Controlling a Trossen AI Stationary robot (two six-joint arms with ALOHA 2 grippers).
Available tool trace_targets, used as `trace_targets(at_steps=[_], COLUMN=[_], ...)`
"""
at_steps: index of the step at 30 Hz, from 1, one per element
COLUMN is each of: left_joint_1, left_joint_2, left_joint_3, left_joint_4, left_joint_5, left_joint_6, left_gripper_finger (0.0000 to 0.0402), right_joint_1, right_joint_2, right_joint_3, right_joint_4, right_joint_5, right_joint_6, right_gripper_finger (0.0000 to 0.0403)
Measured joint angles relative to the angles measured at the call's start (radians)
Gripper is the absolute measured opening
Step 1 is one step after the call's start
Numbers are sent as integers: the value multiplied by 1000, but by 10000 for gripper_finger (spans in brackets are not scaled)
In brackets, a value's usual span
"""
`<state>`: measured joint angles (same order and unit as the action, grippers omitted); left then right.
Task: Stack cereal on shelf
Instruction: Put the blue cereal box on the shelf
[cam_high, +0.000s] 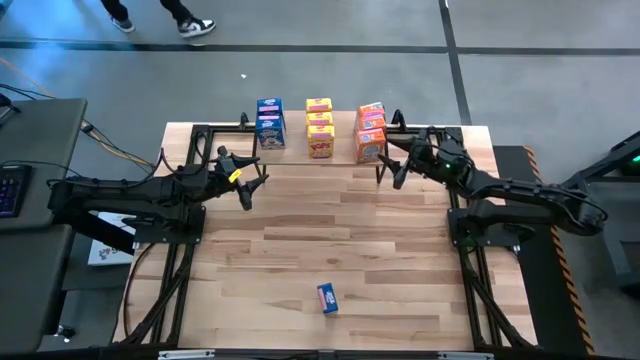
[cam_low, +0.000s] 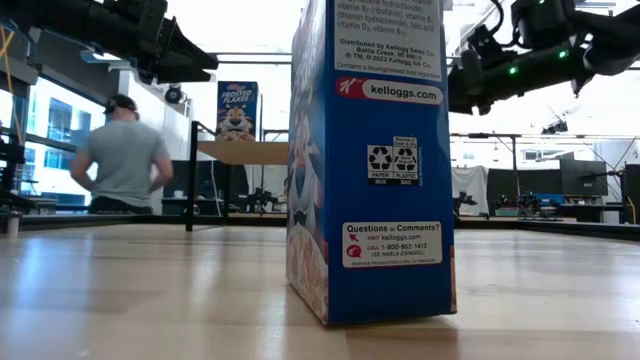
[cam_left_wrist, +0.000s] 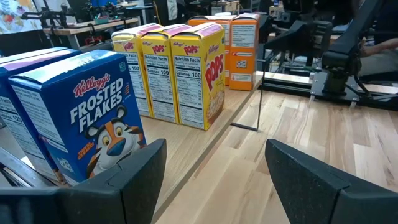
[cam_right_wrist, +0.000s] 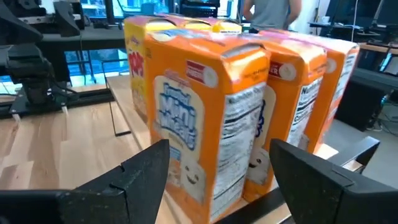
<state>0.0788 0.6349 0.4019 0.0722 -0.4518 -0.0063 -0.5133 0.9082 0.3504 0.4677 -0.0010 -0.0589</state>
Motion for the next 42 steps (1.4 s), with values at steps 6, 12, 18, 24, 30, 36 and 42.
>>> trace_targets(at_steps=[6,12,18,24,30,36,42], left_joint_1=[0,0,0,0,0,0,0], left_joint_2=[0,0,0,0,0,0,0], left_joint_3=[0,0,0,0,0,0,0], left_joint_4=[0,0,0,0,0,0,0], left_joint_5=[0,0,0,0,0,0,0], left_joint_6=[0,0,0,0,0,62,68], left_gripper_finger=[264,264,264,264,264,264,264], right_joint_1=[69,169,298,436,574,686,760], right_joint_2=[-111,-220,-278,-259,-153,12,185], right_joint_3=[0,0,21,128,285,441,607], right_joint_4=[-79,-204,-284,-409,-587,-785,-954], right_joint_5=[48,163,231,269,346,346,324], right_joint_6=[29,61,102,156,271,455,468], right_gripper_finger=[270,270,270,270,270,270,270])
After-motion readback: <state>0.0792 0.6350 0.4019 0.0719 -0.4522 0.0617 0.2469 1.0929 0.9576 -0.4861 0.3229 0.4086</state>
